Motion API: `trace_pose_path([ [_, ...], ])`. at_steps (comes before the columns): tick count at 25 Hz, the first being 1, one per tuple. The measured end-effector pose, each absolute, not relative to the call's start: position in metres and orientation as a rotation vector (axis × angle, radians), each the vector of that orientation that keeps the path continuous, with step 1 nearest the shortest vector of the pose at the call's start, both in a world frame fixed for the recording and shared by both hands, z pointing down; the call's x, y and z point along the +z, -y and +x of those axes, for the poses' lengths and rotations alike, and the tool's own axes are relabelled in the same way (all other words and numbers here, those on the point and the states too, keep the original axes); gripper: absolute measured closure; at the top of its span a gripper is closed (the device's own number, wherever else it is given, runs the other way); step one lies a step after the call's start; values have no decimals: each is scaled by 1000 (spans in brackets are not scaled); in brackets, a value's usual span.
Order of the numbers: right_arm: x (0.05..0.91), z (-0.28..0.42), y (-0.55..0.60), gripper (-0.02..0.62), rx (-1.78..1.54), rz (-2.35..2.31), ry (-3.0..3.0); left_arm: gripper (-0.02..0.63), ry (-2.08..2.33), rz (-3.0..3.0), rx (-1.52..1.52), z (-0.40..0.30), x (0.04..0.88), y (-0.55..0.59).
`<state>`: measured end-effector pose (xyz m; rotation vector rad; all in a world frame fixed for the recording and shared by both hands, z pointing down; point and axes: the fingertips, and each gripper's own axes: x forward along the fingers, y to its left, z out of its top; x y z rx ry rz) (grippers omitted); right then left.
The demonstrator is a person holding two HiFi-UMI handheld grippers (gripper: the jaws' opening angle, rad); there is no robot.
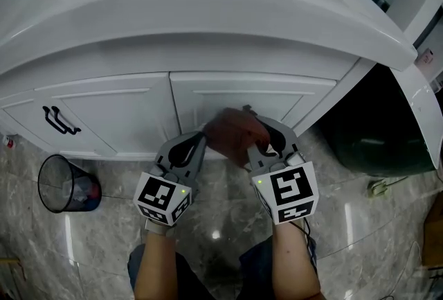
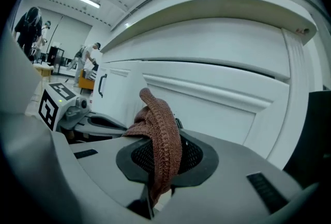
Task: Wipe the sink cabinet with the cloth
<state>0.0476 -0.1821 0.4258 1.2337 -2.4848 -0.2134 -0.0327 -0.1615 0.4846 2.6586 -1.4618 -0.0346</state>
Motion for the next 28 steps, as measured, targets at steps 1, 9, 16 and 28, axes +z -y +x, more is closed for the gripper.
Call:
trace_pose_path([
  [1,427,47,182,537,-203,1227,2485,595,1460,2659,-34,-32,485,162],
  [9,406,53,182,537,-279,1314,2510,595,1457,2662,-37,-32,485,162],
  [16,425,54,180,537,-223,1181,2478,595,1462,2650,-39,-33,488,162],
  [28,366,57,176,537,-67,1189,2840,595,1486,2622,15,-27,462,123],
])
